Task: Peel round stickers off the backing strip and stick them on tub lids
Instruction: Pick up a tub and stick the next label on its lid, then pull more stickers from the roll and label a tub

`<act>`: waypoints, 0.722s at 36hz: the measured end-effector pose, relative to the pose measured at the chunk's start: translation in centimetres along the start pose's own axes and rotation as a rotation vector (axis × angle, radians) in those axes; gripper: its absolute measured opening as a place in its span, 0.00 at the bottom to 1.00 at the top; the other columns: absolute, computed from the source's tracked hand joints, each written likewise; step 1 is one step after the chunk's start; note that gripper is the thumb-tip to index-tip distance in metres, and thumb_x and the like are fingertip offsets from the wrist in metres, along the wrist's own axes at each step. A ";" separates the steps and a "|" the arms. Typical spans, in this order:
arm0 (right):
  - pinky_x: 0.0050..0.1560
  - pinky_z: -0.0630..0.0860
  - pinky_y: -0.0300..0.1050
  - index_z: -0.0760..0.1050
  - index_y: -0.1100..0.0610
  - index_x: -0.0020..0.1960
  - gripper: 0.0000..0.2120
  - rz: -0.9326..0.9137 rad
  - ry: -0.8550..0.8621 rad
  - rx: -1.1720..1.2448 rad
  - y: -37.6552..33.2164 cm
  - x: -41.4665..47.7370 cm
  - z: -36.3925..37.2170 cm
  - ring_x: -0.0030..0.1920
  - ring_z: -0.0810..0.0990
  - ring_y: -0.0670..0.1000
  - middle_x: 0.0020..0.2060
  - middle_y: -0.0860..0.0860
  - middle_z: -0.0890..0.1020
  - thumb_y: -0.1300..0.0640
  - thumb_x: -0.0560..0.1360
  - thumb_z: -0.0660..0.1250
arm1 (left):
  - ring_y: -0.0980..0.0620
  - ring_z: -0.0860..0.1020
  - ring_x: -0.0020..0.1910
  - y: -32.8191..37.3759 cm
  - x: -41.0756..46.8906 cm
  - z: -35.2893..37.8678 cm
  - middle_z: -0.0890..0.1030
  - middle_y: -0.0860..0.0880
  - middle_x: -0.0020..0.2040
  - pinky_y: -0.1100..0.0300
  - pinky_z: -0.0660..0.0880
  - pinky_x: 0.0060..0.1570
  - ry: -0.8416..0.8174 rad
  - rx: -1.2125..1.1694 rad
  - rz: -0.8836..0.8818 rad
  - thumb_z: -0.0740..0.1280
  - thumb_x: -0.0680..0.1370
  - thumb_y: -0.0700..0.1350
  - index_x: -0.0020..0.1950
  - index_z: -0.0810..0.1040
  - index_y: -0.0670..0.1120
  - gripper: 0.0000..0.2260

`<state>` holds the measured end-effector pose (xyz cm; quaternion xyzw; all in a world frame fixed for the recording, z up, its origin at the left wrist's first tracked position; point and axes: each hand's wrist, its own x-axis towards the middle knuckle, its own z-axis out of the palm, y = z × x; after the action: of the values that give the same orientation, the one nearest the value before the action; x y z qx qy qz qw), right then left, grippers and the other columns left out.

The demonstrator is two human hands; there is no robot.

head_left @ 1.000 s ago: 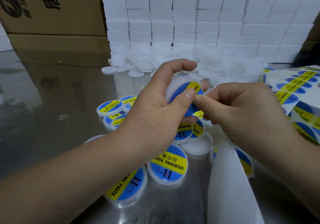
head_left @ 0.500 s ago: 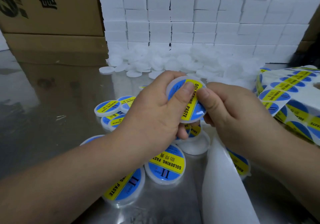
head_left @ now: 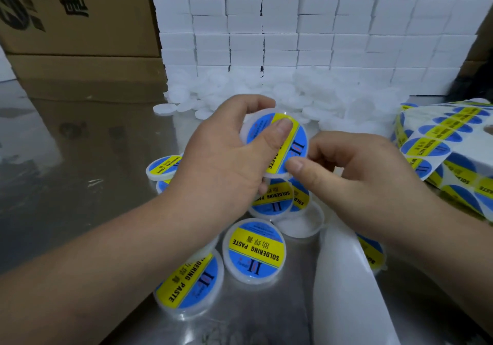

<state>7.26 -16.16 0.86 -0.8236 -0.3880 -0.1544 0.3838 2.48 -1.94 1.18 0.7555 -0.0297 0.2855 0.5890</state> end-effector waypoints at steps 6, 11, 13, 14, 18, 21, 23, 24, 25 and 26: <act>0.28 0.66 0.37 0.71 0.49 0.35 0.13 0.029 -0.016 0.016 0.2 0.0 0.4 0.27 0.69 0.42 0.24 0.42 0.73 0.39 0.65 0.62 | 0.65 0.74 0.26 -0.5 0.0 -0.2 0.77 0.64 0.32 0.72 0.69 0.25 -0.044 0.073 0.107 0.67 0.74 0.51 0.45 0.76 0.62 0.05; 0.33 0.71 0.51 0.74 0.54 0.37 0.20 0.072 -0.014 0.051 0.3 0.0 0.4 0.29 0.72 0.48 0.29 0.50 0.77 0.38 0.67 0.58 | 0.64 0.75 0.30 -0.6 0.3 -0.4 0.77 0.64 0.35 0.70 0.71 0.30 -0.026 0.228 0.147 0.65 0.73 0.56 0.44 0.75 0.63 0.01; 0.34 0.73 0.51 0.76 0.46 0.40 0.19 0.091 0.022 0.099 0.4 0.0 0.3 0.30 0.75 0.46 0.30 0.46 0.79 0.35 0.67 0.52 | 0.61 0.75 0.31 -0.6 0.4 -0.7 0.78 0.60 0.37 0.67 0.72 0.31 0.006 0.318 0.189 0.60 0.73 0.57 0.43 0.76 0.61 0.05; 0.35 0.74 0.50 0.76 0.43 0.41 0.20 0.095 0.037 0.122 0.5 0.0 0.3 0.30 0.75 0.45 0.30 0.44 0.79 0.35 0.67 0.50 | 0.60 0.75 0.32 -0.7 0.5 -0.9 0.78 0.57 0.37 0.66 0.71 0.32 0.021 0.359 0.202 0.58 0.74 0.57 0.42 0.76 0.59 0.08; 0.35 0.73 0.49 0.76 0.44 0.43 0.21 0.083 0.065 0.135 0.7 0.1 0.3 0.31 0.76 0.43 0.28 0.40 0.79 0.34 0.68 0.49 | 0.52 0.73 0.37 -1.1 1.4 -1.5 0.77 0.46 0.36 0.55 0.68 0.38 0.052 0.621 0.167 0.56 0.79 0.54 0.45 0.79 0.48 0.15; 0.35 0.70 0.48 0.76 0.50 0.41 0.24 0.074 0.087 0.141 0.8 0.1 0.3 0.31 0.76 0.41 0.27 0.37 0.78 0.35 0.69 0.50 | 0.49 0.71 0.38 -1.9 2.3 -1.7 0.74 0.47 0.39 0.55 0.63 0.31 -0.002 0.894 0.080 0.55 0.79 0.53 0.41 0.76 0.46 0.16; 0.35 0.72 0.49 0.76 0.44 0.42 0.20 0.074 0.090 0.140 0.8 0.1 0.3 0.31 0.76 0.43 0.28 0.41 0.79 0.34 0.68 0.49 | 0.49 0.71 0.39 -2.3 2.6 -1.8 0.73 0.49 0.39 0.58 0.60 0.29 -0.034 0.997 0.047 0.55 0.79 0.54 0.38 0.74 0.49 0.15; 0.35 0.73 0.49 0.75 0.42 0.42 0.19 0.072 0.092 0.141 0.8 0.1 0.4 0.30 0.76 0.44 0.29 0.42 0.79 0.34 0.68 0.49 | 0.48 0.72 0.44 -2.5 2.7 -1.9 0.74 0.50 0.43 0.60 0.62 0.33 -0.046 1.036 0.036 0.56 0.79 0.54 0.42 0.76 0.52 0.12; 0.35 0.73 0.49 0.75 0.41 0.42 0.19 0.067 0.095 0.143 0.8 0.1 0.3 0.30 0.76 0.44 0.29 0.43 0.79 0.34 0.68 0.49 | 0.48 0.72 0.50 -2.7 2.8 -2.0 0.76 0.50 0.48 0.60 0.64 0.38 -0.056 1.075 0.032 0.57 0.78 0.54 0.47 0.78 0.55 0.11; 0.35 0.73 0.49 0.75 0.42 0.42 0.19 0.061 0.100 0.148 0.7 0.1 0.3 0.31 0.76 0.44 0.29 0.43 0.79 0.34 0.68 0.49 | 0.48 0.71 0.54 -2.8 2.9 -2.0 0.76 0.50 0.53 0.59 0.64 0.43 -0.068 1.118 0.036 0.58 0.78 0.55 0.52 0.78 0.56 0.10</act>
<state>7.89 -16.18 0.37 -0.7956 -0.3534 -0.1545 0.4672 5.17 1.57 0.34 0.9610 0.0940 0.2432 0.0926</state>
